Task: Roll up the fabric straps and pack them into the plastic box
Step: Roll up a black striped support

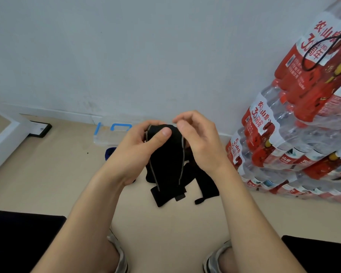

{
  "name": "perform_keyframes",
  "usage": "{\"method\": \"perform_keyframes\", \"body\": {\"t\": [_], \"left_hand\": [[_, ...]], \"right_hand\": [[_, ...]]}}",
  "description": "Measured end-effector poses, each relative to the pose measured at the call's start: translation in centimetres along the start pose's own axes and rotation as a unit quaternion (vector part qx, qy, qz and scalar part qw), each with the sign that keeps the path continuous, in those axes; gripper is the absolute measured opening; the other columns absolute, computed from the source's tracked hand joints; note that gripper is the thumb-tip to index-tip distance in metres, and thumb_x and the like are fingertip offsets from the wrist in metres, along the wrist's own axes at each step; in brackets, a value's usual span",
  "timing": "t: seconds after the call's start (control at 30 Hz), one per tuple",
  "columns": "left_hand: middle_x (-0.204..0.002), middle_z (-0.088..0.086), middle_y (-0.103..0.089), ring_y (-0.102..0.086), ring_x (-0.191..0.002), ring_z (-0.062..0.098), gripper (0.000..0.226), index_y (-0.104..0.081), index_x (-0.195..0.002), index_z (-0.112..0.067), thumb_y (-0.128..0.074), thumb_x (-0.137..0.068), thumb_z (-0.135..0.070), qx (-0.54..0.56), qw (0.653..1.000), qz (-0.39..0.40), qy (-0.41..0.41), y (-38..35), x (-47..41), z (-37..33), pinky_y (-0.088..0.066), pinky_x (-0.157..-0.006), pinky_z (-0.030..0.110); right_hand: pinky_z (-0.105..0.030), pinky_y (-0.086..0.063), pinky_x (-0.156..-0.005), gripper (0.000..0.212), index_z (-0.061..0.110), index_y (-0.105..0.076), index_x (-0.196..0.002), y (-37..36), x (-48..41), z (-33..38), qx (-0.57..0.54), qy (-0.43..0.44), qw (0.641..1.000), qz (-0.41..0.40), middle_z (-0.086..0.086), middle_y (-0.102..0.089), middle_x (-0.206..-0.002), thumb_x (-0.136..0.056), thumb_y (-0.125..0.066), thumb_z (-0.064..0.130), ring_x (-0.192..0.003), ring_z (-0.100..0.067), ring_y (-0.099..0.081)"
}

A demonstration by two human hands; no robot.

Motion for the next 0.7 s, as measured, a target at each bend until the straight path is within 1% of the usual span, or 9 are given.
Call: {"method": "perform_keyframes", "body": {"t": [0.1, 0.2, 0.27, 0.33, 0.37, 0.43, 0.53, 0.63, 0.7], "left_hand": [[-0.133, 0.026, -0.071, -0.070, -0.125, 0.044, 0.039, -0.067, -0.136, -0.012, -0.071, -0.100, -0.027, 0.014, 0.999, 0.033, -0.018, -0.4, 0.1, -0.3, -0.056, -0.109, 0.055], [-0.134, 0.015, -0.073, -0.071, -0.127, 0.031, 0.045, -0.062, -0.142, -0.016, -0.068, -0.099, -0.028, 0.024, 0.999, 0.024, -0.009, -0.2, 0.1, -0.1, -0.055, -0.113, 0.049], [-0.135, 0.007, -0.074, -0.070, -0.129, 0.022, 0.049, -0.057, -0.148, -0.021, -0.064, -0.101, -0.035, 0.021, 0.999, 0.032, 0.007, -0.3, 0.2, 0.3, -0.051, -0.114, 0.044], [-0.139, 0.004, -0.072, -0.069, -0.131, 0.018, 0.059, -0.049, -0.154, -0.024, -0.063, -0.100, -0.041, 0.007, 0.999, 0.035, 0.018, -0.3, 0.2, 0.6, -0.050, -0.115, 0.045], [-0.140, 0.003, -0.071, -0.069, -0.131, 0.018, 0.063, -0.046, -0.156, -0.024, -0.064, -0.099, -0.042, -0.007, 0.999, 0.034, 0.019, -0.3, 0.2, 0.6, -0.051, -0.114, 0.047], [-0.135, 0.002, -0.072, -0.072, -0.125, 0.019, 0.060, -0.050, -0.152, -0.024, -0.069, -0.097, -0.040, -0.048, 0.998, 0.031, 0.004, -0.3, 0.1, 0.2, -0.059, -0.105, 0.050], [-0.118, -0.007, -0.076, -0.077, -0.109, 0.016, 0.036, -0.058, -0.139, -0.026, -0.070, -0.105, -0.024, -0.083, 0.995, 0.017, -0.049, 0.0, 0.0, -0.6, -0.064, -0.082, 0.033], [-0.109, -0.010, -0.074, -0.075, -0.102, 0.014, 0.038, -0.053, -0.136, -0.026, -0.066, -0.107, -0.007, -0.083, 0.993, 0.011, -0.077, 0.0, 0.2, -0.7, -0.063, -0.082, 0.029], [-0.110, -0.008, -0.074, -0.074, -0.101, 0.014, 0.040, -0.051, -0.134, -0.027, -0.064, -0.106, -0.001, -0.081, 0.993, 0.016, -0.081, -0.1, 0.2, -0.5, -0.064, -0.080, 0.031]], "right_hand": [[-0.046, -0.055, -0.073, 0.044, 0.017, -0.064, -0.104, -0.6, -0.1, -0.7, 0.015, -0.047, 0.998, 0.045, -0.011, -0.067, -0.080, -0.101, -0.054, 0.060, -0.075, -0.020, -0.065], [-0.040, -0.048, -0.060, 0.045, 0.021, -0.066, -0.105, -0.6, -0.1, -0.8, 0.010, -0.044, 0.997, 0.064, -0.005, -0.062, -0.070, -0.097, -0.060, 0.065, -0.062, -0.019, -0.056], [-0.039, -0.048, -0.056, 0.035, 0.024, -0.067, -0.108, -0.4, -0.2, -0.7, 0.026, -0.026, 0.997, 0.066, -0.006, -0.066, -0.069, -0.104, -0.059, 0.058, -0.059, -0.019, -0.057], [-0.055, -0.060, -0.073, 0.031, 0.024, -0.068, -0.114, -0.2, -0.3, -0.7, 0.045, -0.020, 0.997, 0.063, -0.014, -0.074, -0.087, -0.108, -0.055, 0.052, -0.077, -0.031, -0.071], [-0.060, -0.059, -0.083, 0.031, 0.024, -0.068, -0.117, -0.2, -0.2, -0.8, 0.050, -0.017, 0.997, 0.057, -0.013, -0.076, -0.095, -0.108, -0.054, 0.051, -0.088, -0.035, -0.073], [-0.060, -0.058, -0.092, 0.033, 0.025, -0.068, -0.122, -0.1, 0.0, -0.8, 0.041, -0.016, 0.998, 0.035, -0.005, -0.077, -0.105, -0.107, -0.052, 0.050, -0.101, -0.028, -0.074], [-0.057, -0.059, -0.100, 0.037, 0.030, -0.066, -0.128, -0.6, 0.1, -1.3, -0.023, -0.056, 0.998, 0.017, -0.001, -0.077, -0.114, -0.105, -0.052, 0.055, -0.112, -0.021, -0.074], [-0.055, -0.059, -0.104, 0.042, 0.026, -0.071, -0.123, -1.4, 0.1, -1.9, -0.070, -0.101, 0.991, 0.053, -0.001, -0.078, -0.117, -0.104, -0.052, 0.058, -0.115, -0.018, -0.075], [-0.057, -0.060, -0.105, 0.039, 0.027, -0.072, -0.124, -1.9, 0.2, -2.4, -0.119, -0.128, 0.981, 0.082, -0.003, -0.078, -0.122, -0.105, -0.056, 0.056, -0.118, -0.024, -0.075]]}}
Point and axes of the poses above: each hand's wrist, its own x-axis away from the middle knuckle, its own y-axis out of the back of the hand, z = x × y, the point moved 7 cm from there along -x, towards the middle knuckle
